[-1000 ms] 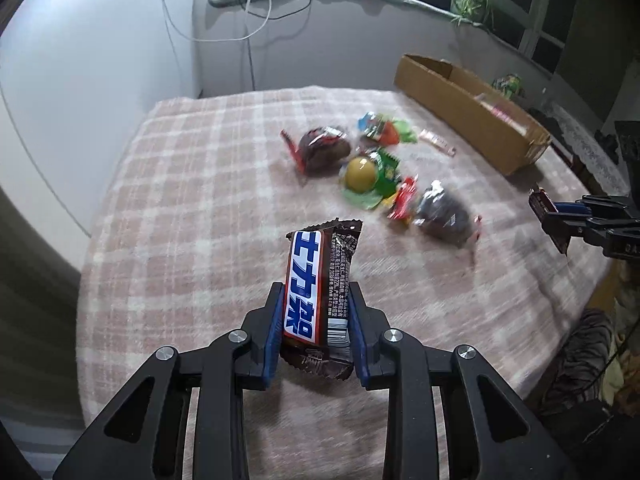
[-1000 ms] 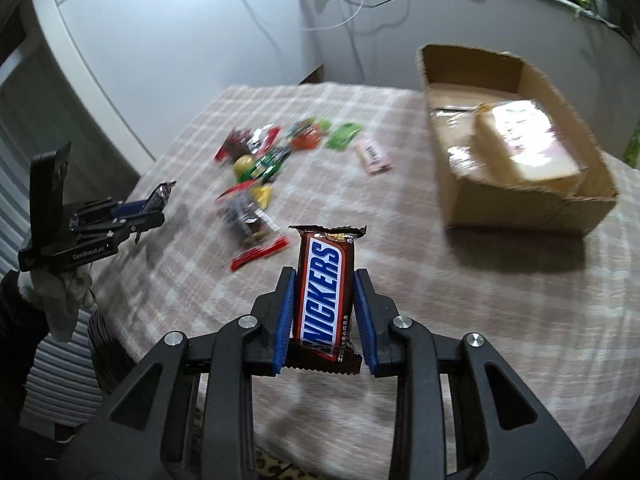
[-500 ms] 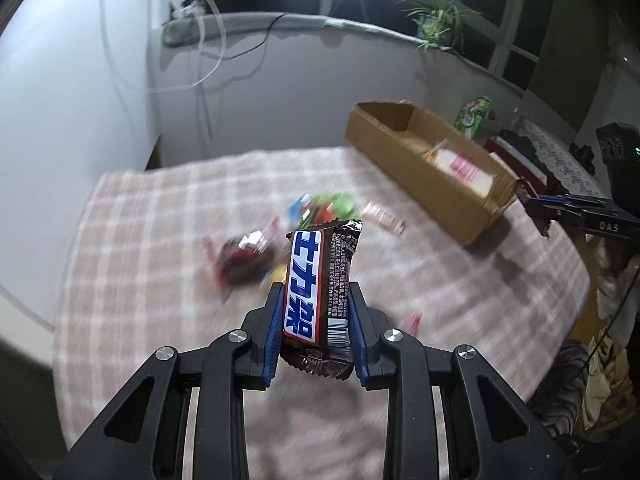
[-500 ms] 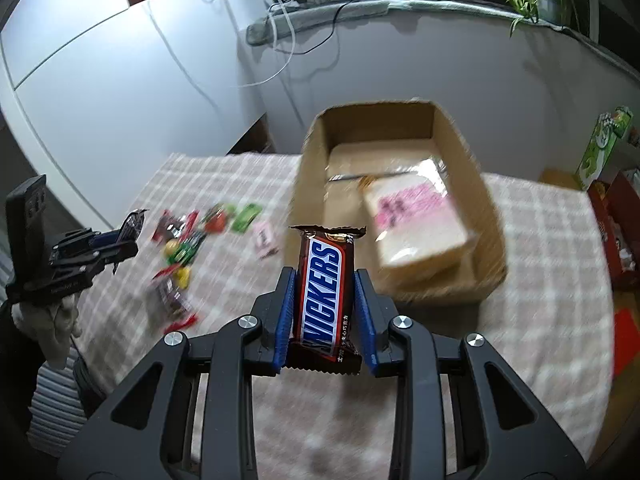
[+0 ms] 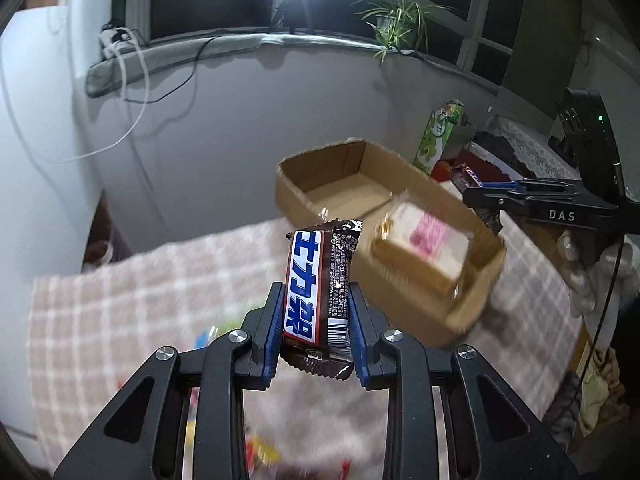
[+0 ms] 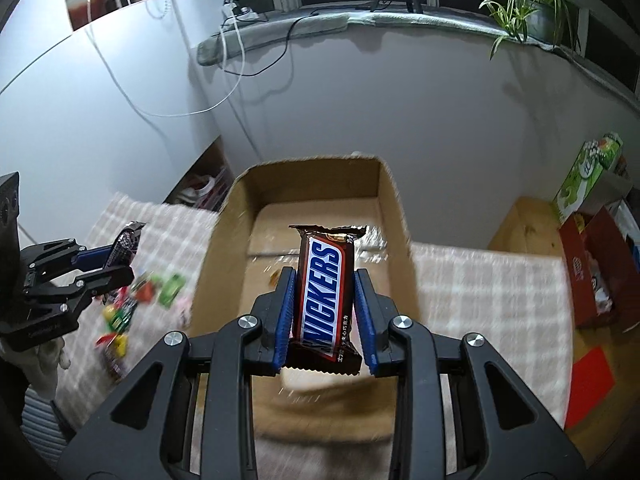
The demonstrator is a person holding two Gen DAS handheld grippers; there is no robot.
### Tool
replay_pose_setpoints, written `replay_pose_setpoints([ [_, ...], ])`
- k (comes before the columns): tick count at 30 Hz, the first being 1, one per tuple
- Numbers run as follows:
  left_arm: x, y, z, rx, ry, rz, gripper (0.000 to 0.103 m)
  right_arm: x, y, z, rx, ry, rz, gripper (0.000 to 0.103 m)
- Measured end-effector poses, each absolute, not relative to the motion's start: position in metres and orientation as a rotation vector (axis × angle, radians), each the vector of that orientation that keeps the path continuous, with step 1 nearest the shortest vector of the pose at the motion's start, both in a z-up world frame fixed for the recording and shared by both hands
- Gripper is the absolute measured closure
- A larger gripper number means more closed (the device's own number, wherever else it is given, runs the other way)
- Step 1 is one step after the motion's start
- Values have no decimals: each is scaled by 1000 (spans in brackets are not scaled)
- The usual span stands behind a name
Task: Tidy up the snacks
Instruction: 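Carry the Snickers bar with the right tool into the box and release it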
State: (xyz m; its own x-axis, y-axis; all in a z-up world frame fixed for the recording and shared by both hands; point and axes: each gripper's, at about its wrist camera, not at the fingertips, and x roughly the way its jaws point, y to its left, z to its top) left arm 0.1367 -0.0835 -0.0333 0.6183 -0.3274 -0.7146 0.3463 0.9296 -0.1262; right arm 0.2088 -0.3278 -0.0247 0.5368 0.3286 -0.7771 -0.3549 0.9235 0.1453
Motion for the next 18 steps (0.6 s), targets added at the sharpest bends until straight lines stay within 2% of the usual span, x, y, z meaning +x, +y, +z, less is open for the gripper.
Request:
replay_pose_setpoints([
  [18, 222, -142, -54, 56, 865, -406, 75, 281, -308, -61, -49, 977, 403, 73],
])
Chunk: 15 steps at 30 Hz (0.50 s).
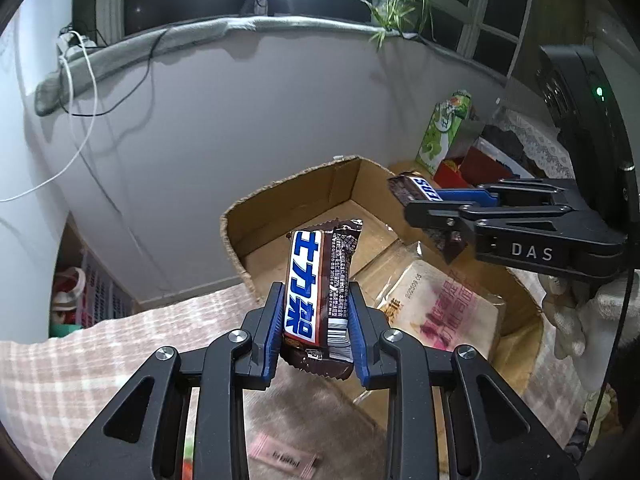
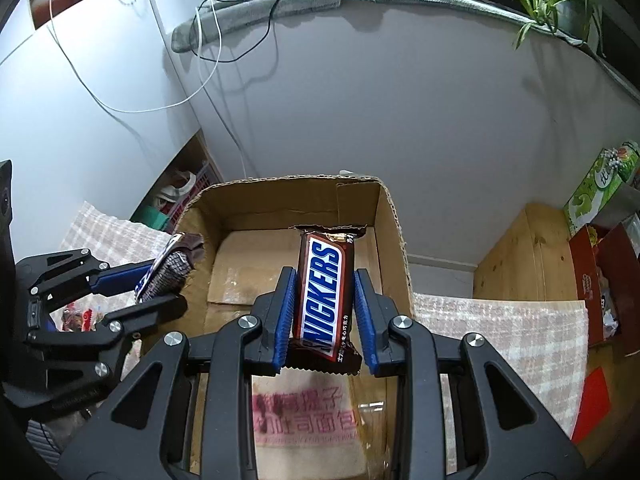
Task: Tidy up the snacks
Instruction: 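Carry the Snickers bar with the right tool into the box and release it, then move the right tool back to the candies and grasp the dried fruit bag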
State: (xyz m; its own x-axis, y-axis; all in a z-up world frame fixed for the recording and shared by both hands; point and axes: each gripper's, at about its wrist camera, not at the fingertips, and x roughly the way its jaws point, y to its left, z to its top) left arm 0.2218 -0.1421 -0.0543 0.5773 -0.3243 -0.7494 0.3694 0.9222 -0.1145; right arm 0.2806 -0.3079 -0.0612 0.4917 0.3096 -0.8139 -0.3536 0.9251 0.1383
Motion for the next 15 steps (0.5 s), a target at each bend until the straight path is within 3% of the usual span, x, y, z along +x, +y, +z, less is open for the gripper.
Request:
replay_pose_setpoints([
  [6, 230, -148, -60, 56, 875, -414, 75, 286, -305, -67, -62, 983, 382, 73],
  [7, 231, -148, -60, 57, 878, -417, 75, 286, -305, -67, -65, 983, 381, 67],
  [9, 232, -148, -62, 54, 889, -421, 74, 285, -305, -65, -69, 967, 374, 31],
  [11, 233, -148, -62, 44, 898, -411, 69, 281, -305, -60, -78, 941, 368, 26],
  [15, 229, -144, -58, 24, 889, -404, 58, 277, -305, -53, -82, 928, 371, 26],
])
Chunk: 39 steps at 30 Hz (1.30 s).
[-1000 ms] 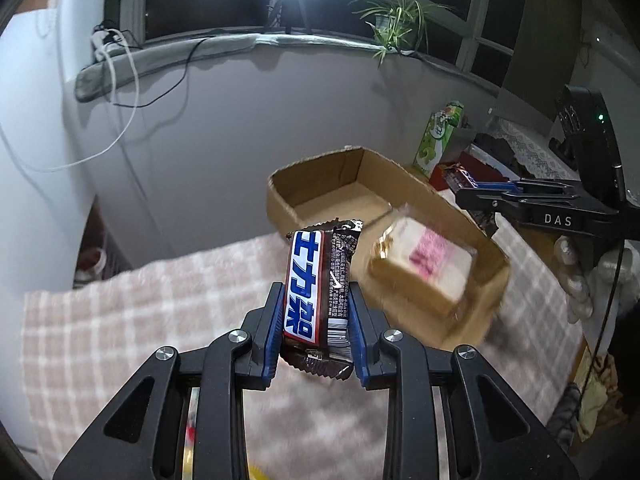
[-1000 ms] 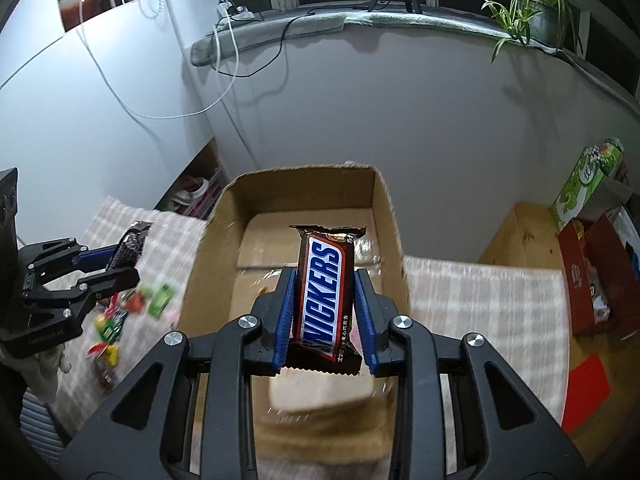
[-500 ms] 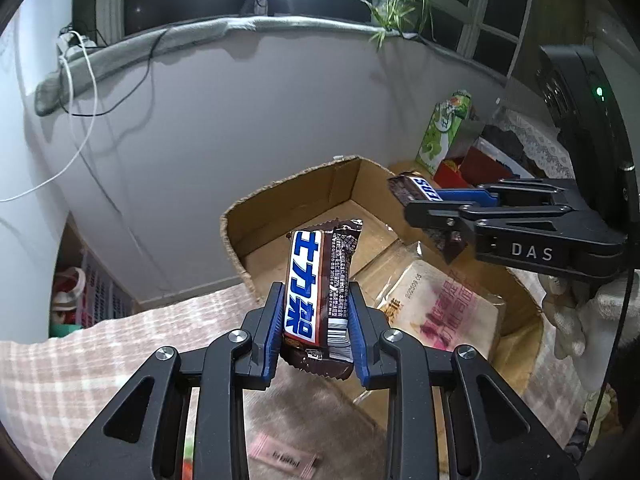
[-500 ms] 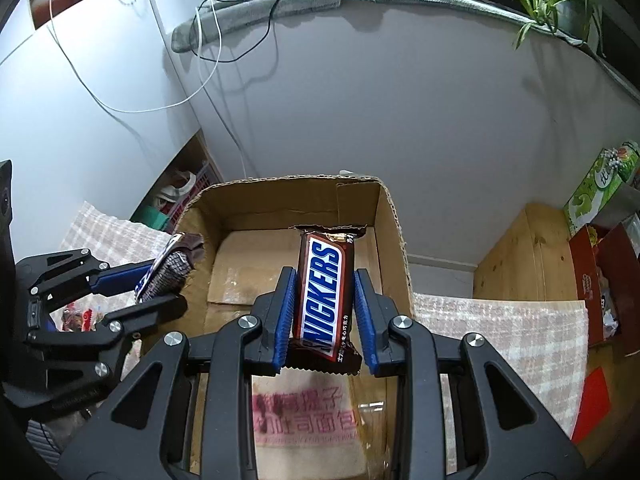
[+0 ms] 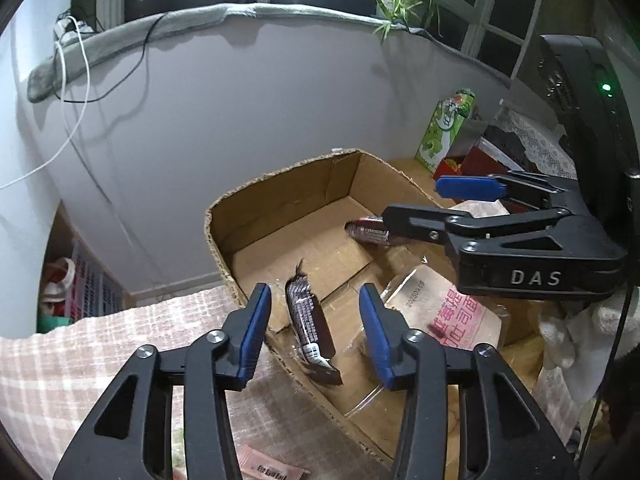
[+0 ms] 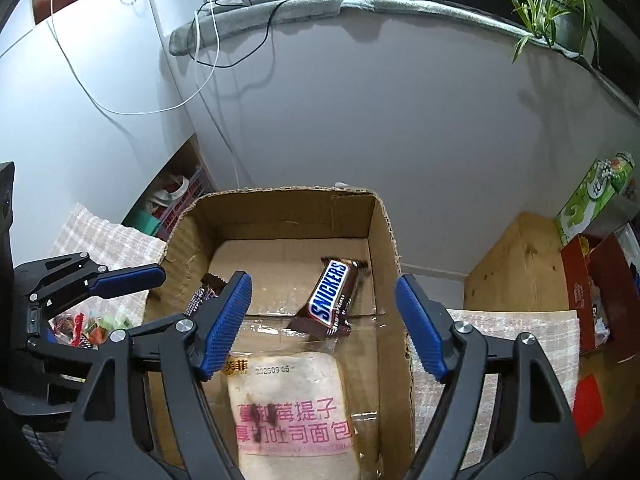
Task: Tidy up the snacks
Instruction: 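Move the right tool back to the candies and grasp the dried fruit bag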
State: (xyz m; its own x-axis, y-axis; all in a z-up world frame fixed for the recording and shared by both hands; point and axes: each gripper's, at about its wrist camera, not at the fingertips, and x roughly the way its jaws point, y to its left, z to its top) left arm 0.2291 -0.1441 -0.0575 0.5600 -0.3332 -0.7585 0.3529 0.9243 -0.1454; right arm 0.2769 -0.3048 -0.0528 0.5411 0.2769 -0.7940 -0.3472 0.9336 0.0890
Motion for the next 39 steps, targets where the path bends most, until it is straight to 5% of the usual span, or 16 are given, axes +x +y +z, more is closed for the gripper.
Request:
replay_pose_setpoints([
  [23, 175, -128, -20, 13, 821, -393, 58, 202, -301, -14, -90, 878, 393, 26],
  [39, 82, -11, -6, -90, 749, -238, 58, 113, -229, -16, -139, 875, 555, 26],
])
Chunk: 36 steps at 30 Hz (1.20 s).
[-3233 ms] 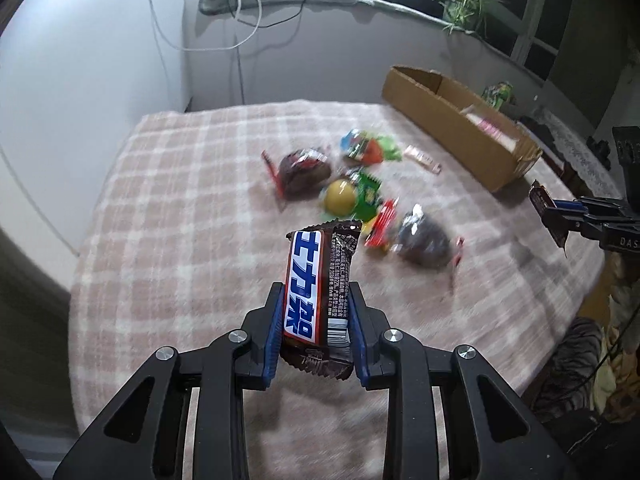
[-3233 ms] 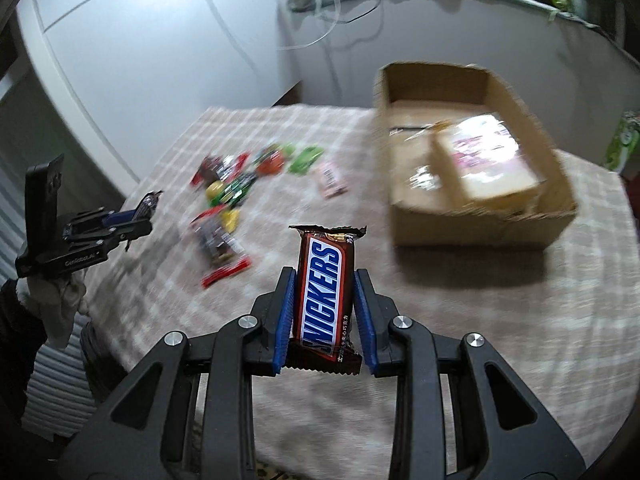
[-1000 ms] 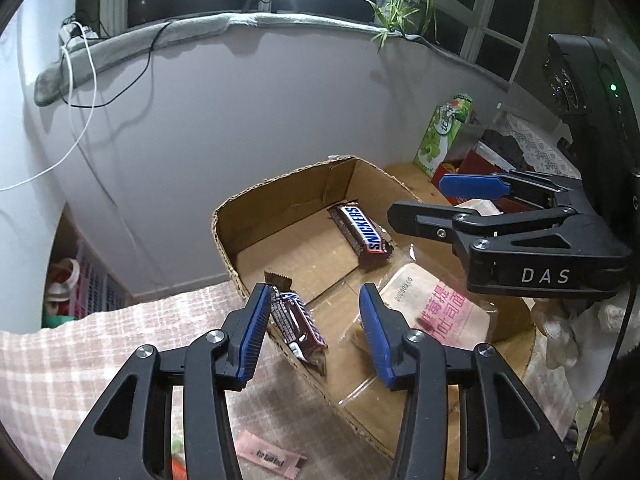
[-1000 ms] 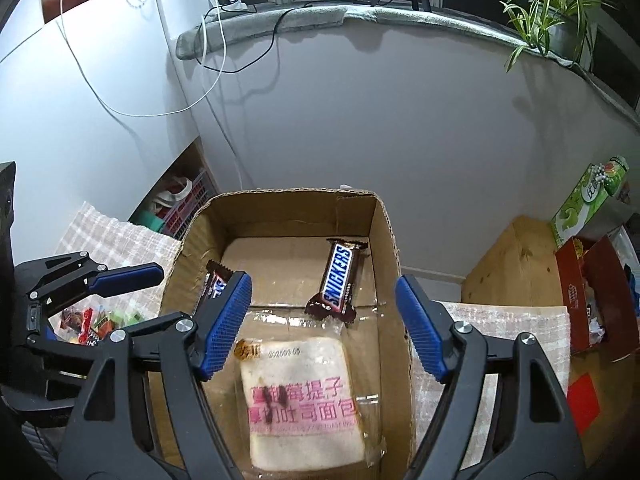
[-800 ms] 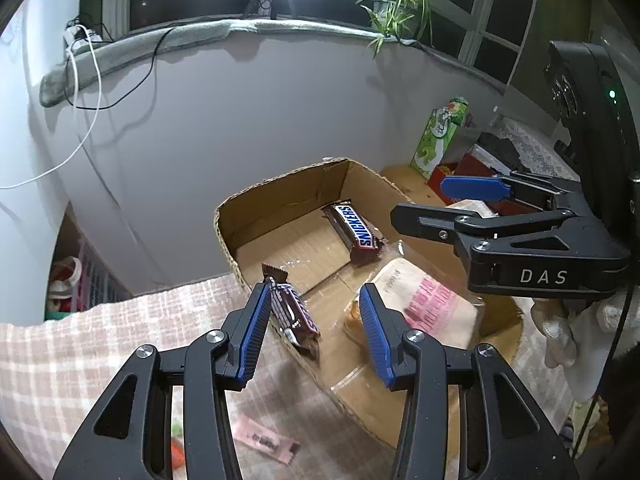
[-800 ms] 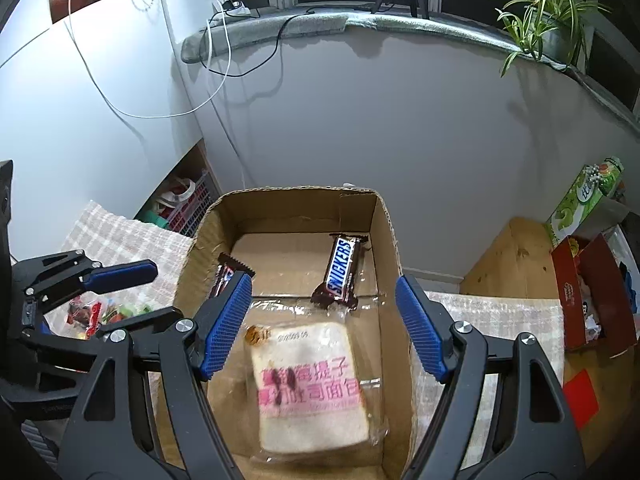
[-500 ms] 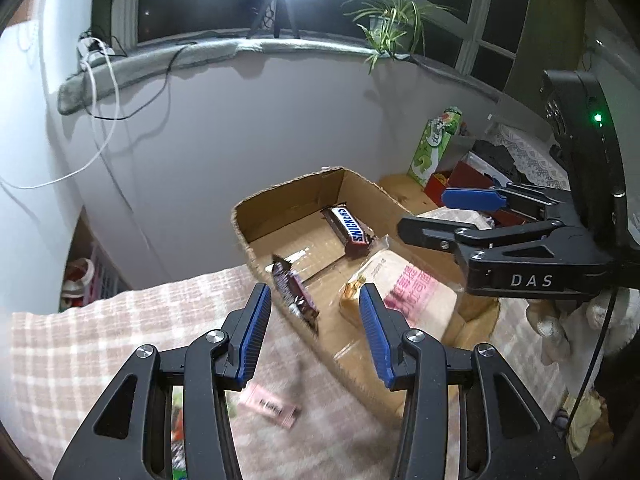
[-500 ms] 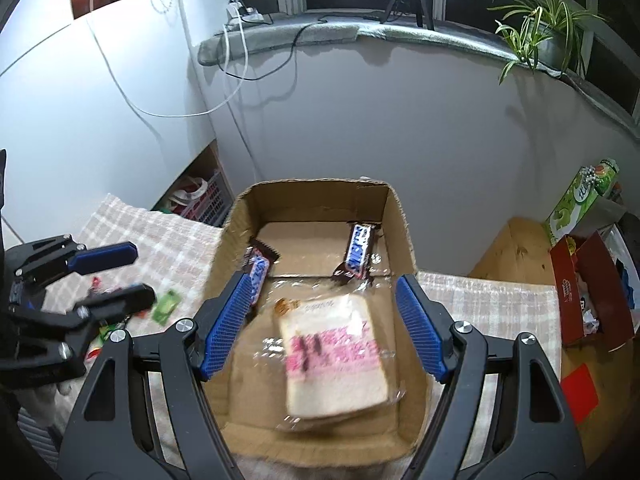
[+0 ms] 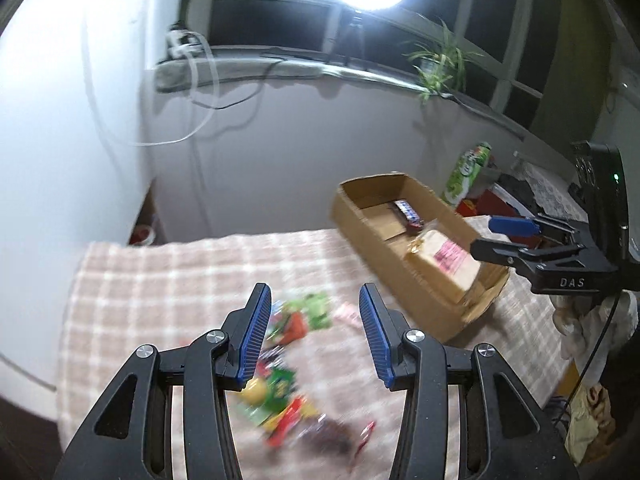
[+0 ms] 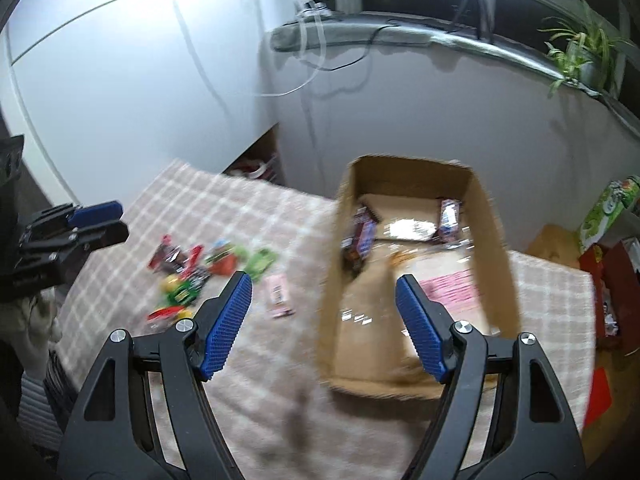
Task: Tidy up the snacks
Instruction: 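Move the right tool back to the candies and grasp the dried fruit bag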
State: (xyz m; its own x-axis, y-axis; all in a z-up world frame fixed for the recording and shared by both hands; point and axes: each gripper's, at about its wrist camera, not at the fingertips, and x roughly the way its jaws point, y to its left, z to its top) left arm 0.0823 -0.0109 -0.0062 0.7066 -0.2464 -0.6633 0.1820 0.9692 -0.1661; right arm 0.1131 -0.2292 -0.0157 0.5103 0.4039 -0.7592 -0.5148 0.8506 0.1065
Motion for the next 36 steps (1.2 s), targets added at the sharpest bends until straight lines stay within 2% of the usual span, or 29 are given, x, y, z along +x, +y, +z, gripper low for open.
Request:
replay_pose_setpoints([
  [10, 57, 34, -31, -166, 743, -203, 58, 64, -162, -49, -195, 927, 688, 26],
  [19, 72, 63, -69, -310, 748, -198, 58, 47, -126, -86, -252, 953, 741, 26],
  [29, 69, 56, -92, -213, 810, -225, 59, 39, -96, -112, -337, 961, 780, 26],
  [31, 64, 57, -97, -219, 821, -248, 67, 38, -94, -114, -358, 960, 775, 31],
  [33, 61, 56, -101, -208, 834, -267, 68, 42, -94, -117, -353, 978, 778, 47],
  [36, 54, 53, -103, -206, 848, -311, 68, 48, -99, -121, -325, 1009, 778, 55],
])
